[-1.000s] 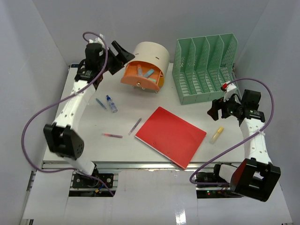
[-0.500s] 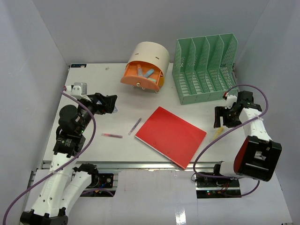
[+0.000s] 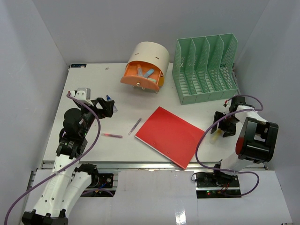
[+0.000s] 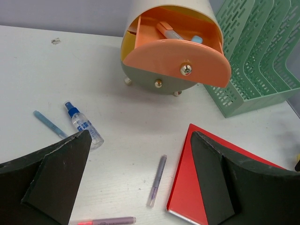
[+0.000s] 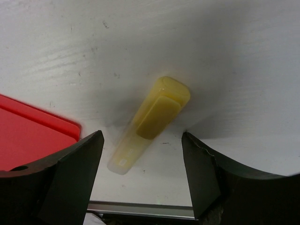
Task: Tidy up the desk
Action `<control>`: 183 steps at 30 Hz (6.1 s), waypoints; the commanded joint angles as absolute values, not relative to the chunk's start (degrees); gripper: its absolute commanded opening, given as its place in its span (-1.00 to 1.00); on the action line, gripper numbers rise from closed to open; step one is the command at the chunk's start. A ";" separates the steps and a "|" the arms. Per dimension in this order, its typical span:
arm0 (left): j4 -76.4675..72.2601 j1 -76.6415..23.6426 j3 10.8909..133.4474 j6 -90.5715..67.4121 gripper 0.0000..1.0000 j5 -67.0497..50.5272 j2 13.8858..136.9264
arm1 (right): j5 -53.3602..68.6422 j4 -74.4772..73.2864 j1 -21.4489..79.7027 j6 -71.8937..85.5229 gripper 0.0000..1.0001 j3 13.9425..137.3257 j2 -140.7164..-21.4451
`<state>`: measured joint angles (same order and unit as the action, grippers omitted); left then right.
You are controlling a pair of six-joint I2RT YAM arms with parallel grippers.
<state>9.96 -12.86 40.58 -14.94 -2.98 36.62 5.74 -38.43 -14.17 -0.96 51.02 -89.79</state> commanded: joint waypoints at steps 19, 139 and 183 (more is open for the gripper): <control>10.61 -12.74 40.14 -13.89 0.96 1.78 38.38 | 3.47 -28.28 -14.24 4.81 -0.45 49.60 -92.64; 18.75 -12.66 30.40 -40.43 0.96 -11.74 24.35 | -3.80 -15.12 40.08 -47.90 -0.65 117.88 -124.01; -26.10 -12.79 57.96 -54.59 0.96 -33.20 96.29 | 73.06 -33.51 -2.32 -40.84 0.36 55.25 -64.31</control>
